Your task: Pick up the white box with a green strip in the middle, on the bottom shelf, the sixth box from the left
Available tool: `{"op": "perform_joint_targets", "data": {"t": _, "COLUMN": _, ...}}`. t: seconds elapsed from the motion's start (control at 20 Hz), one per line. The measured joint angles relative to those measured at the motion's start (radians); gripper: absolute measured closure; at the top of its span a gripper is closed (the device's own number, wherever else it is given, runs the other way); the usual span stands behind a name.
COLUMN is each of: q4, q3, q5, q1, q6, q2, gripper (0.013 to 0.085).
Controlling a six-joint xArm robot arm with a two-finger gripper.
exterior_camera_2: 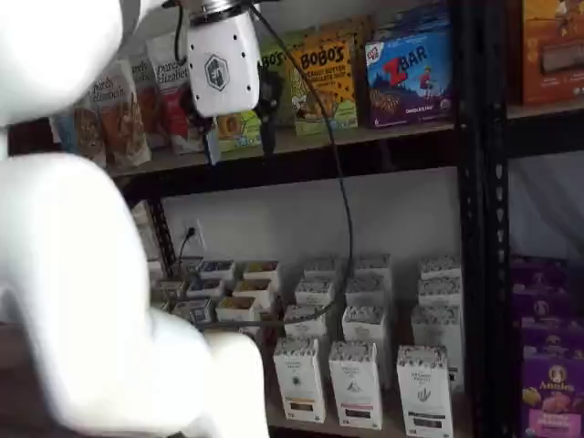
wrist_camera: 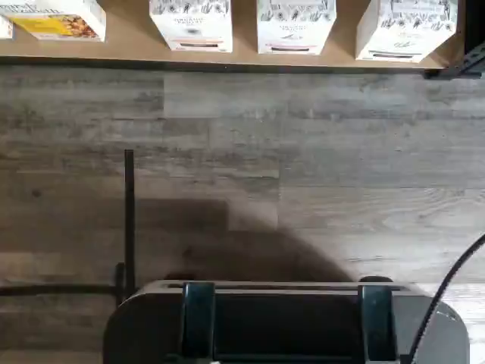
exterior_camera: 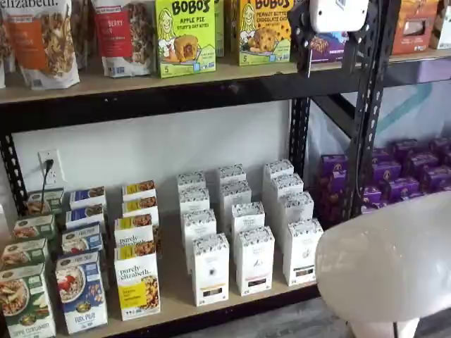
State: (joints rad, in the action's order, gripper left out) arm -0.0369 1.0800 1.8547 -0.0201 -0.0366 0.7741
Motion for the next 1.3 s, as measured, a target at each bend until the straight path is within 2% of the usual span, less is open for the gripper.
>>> {"op": "perform_joint_targets", "data": {"t": 0.2, "q4": -0.011, "q3": -0.010, "q5": -0.019, "q1": 0.006, "q6": 0.003, "q2": 0.010, "gripper": 0.0130}}
{"op": "perform_joint_targets", "data": {"t": 0.35, "q4": 0.002, "q3": -0.020, "q5": -0.032, "q1": -0.006, "q6": -0.005, "q2": 0.012, "gripper": 0.0130}}
{"op": "perform_joint_targets", "data": {"t": 0.75, "q4": 0.099, "q3": -0.134, "q5": -0.151, "q1": -0.045, "q6": -0.028, "q2": 0.031, "gripper": 0.0130}}
{"op": "perform_joint_targets", "data": {"t": 0.85, "q4": 0.113, "q3": -0.180, "q5": -0.199, "q1": -0.039, "q6": -0.026, "q2": 0.039, "gripper": 0.0130}}
{"op": "perform_joint_targets", "data": {"t": 1.05, "q4": 0.085, "q3": -0.277, "q5": -0.295, "q1": 0.005, "q6": 0.009, "q2": 0.044, "gripper": 0.0130}}
{"op": "perform_joint_targets", "data": {"t": 1.3, "q4": 0.076, "q3": -0.394, "q5": -0.419, "q1": 0.028, "q6": 0.027, "q2": 0.025, "gripper": 0.0130}}
